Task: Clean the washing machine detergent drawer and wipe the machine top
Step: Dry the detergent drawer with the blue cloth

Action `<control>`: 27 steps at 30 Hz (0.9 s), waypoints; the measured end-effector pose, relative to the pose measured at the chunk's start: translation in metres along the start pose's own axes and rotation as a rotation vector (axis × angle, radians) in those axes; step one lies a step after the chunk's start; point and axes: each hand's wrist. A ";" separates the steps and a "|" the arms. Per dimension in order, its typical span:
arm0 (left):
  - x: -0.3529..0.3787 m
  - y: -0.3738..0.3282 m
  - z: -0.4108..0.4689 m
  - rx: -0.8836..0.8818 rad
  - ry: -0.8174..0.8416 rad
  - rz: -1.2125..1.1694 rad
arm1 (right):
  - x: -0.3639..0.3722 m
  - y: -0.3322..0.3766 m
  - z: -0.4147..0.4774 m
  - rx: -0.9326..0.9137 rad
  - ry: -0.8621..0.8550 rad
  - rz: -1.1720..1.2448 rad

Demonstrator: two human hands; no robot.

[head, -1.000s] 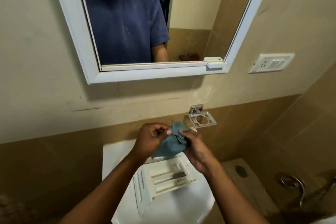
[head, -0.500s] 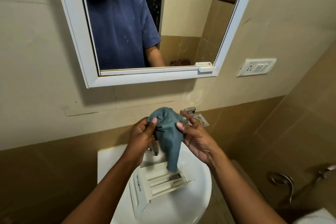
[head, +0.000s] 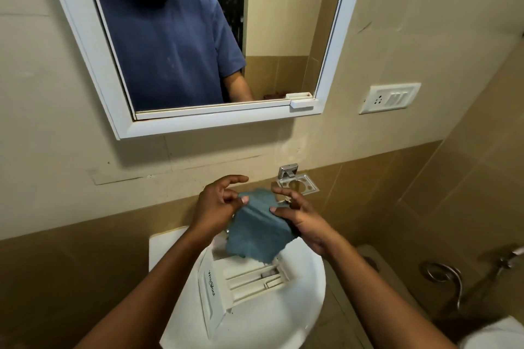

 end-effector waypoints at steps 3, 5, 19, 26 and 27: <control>0.008 -0.010 0.000 0.031 0.066 0.009 | -0.010 0.004 -0.003 -0.145 0.161 -0.290; 0.012 -0.018 0.001 0.032 0.092 -0.018 | -0.014 0.006 0.005 -0.227 0.173 -0.444; 0.003 -0.032 0.006 -0.063 0.020 -0.289 | -0.022 -0.014 0.028 0.089 -0.002 -0.152; 0.000 -0.033 0.002 -0.128 0.142 -0.699 | -0.001 -0.029 0.031 0.325 0.317 0.365; 0.000 -0.034 0.000 -0.140 0.155 -0.746 | 0.004 -0.027 0.029 0.321 0.384 0.460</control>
Point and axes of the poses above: each hand's wrist, its own z-axis towards the middle knuckle, its own x-axis out of the palm, y = z × x, and after that the axes turned 9 degrees about -y, right-handed
